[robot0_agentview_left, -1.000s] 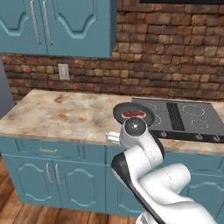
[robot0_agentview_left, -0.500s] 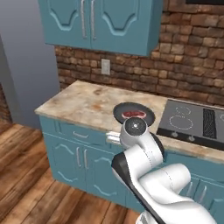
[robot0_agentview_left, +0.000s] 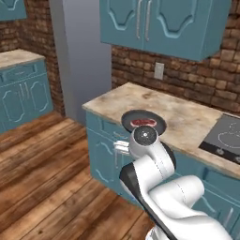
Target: Pick up the pan with the steak in it and place it on the dining table. Then place the steak on the plate.
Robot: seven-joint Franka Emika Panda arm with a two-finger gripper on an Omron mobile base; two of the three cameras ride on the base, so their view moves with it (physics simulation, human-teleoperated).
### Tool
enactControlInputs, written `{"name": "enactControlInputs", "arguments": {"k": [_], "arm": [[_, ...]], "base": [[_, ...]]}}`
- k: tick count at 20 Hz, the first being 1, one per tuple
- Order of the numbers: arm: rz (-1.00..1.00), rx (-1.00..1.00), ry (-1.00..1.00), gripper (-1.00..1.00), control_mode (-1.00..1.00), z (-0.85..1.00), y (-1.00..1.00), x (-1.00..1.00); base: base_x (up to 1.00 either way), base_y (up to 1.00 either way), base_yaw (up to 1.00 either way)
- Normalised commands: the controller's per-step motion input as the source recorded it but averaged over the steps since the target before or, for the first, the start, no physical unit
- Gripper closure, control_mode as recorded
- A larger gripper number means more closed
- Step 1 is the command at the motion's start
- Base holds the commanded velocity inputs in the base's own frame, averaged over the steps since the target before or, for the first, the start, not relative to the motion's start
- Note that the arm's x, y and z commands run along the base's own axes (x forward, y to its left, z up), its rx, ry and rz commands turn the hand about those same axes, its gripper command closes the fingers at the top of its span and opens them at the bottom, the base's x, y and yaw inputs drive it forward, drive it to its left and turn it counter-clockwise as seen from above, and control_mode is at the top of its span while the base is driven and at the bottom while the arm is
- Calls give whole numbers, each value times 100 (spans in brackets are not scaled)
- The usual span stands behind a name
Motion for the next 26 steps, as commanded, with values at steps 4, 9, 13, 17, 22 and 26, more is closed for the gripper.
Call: {"name": "enactControlInputs", "arguments": {"k": [4, 9, 13, 17, 22, 26], "arm": [[0, 0, 0, 100, 100, 0, 0, 0], [0, 0, 0, 100, 100, 0, 0, 0], [0, 0, 0, 100, 100, 0, 0, 0], [0, 0, 0, 100, 100, 0, 0, 0], [0, 0, 0, 100, 100, 0, 0, 0], [0, 0, 0, 100, 100, 0, 0, 0]], "base": [[-6, 0, 50], [-2, 0, 50], [-2, 0, 50], [-2, 0, 50], [-2, 0, 50], [-3, 0, 50]]}}
